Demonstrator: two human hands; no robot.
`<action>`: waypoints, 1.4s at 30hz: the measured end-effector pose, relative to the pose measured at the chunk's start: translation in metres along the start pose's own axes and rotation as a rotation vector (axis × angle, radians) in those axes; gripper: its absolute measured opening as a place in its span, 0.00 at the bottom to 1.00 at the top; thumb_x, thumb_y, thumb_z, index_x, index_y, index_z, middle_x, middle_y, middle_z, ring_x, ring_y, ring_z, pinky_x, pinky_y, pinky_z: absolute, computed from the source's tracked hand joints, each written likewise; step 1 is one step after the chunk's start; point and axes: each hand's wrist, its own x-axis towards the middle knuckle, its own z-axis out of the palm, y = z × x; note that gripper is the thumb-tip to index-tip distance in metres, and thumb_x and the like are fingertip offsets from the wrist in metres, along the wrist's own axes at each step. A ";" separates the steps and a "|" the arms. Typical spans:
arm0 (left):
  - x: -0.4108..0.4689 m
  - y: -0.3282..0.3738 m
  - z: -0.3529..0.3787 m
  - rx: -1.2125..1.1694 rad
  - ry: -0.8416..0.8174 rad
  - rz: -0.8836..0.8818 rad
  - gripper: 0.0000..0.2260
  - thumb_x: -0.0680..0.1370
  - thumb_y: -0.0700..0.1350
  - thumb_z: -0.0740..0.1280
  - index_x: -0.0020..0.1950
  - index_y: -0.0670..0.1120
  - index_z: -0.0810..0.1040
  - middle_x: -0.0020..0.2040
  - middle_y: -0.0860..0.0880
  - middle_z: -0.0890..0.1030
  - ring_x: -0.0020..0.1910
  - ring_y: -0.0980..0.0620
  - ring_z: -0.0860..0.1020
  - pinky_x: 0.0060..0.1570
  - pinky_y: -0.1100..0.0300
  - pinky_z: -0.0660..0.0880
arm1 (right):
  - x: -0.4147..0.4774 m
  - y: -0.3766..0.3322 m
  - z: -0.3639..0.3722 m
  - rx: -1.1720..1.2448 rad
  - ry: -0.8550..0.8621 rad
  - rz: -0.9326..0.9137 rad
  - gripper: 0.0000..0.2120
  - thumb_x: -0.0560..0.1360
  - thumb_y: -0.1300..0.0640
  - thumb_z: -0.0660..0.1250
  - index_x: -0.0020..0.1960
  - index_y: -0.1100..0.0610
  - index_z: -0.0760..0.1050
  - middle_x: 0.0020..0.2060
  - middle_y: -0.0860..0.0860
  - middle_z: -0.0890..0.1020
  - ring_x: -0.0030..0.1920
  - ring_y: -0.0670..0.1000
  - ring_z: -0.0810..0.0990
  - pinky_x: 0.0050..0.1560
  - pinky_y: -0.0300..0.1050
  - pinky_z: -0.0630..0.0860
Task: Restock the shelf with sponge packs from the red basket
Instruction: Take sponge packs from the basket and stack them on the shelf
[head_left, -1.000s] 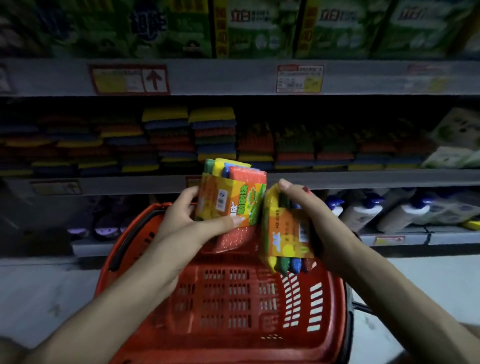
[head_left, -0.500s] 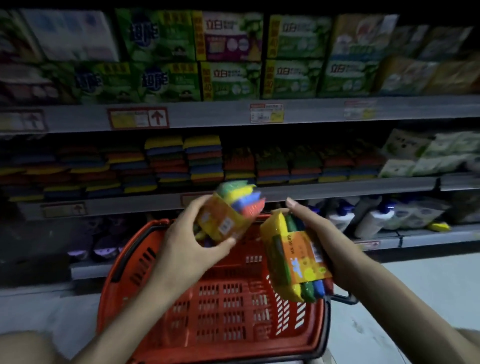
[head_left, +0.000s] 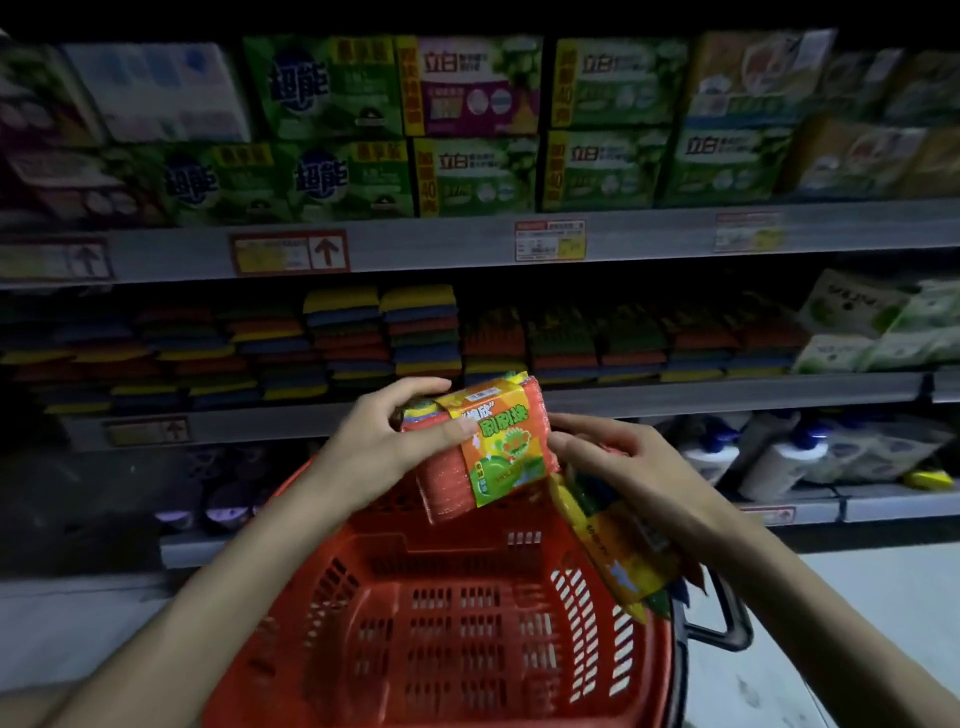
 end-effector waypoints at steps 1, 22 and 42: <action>0.002 0.001 -0.002 0.007 0.003 -0.002 0.29 0.61 0.63 0.79 0.60 0.57 0.82 0.56 0.53 0.84 0.51 0.56 0.85 0.52 0.57 0.83 | 0.002 0.001 -0.001 -0.014 -0.018 0.008 0.21 0.74 0.36 0.69 0.66 0.38 0.79 0.58 0.39 0.85 0.55 0.41 0.85 0.61 0.49 0.80; 0.024 0.001 0.052 -0.703 0.425 -0.184 0.25 0.72 0.55 0.77 0.58 0.40 0.75 0.53 0.43 0.85 0.52 0.50 0.86 0.54 0.48 0.84 | 0.003 0.000 0.063 0.474 0.188 0.024 0.14 0.78 0.44 0.69 0.62 0.43 0.83 0.58 0.48 0.86 0.60 0.49 0.84 0.66 0.57 0.75; 0.048 0.000 0.056 -0.357 0.399 0.040 0.13 0.76 0.54 0.74 0.59 0.52 0.84 0.57 0.53 0.85 0.54 0.60 0.83 0.50 0.68 0.77 | 0.030 0.009 0.055 0.409 0.291 -0.167 0.24 0.73 0.48 0.65 0.69 0.40 0.76 0.55 0.33 0.84 0.58 0.34 0.80 0.56 0.34 0.75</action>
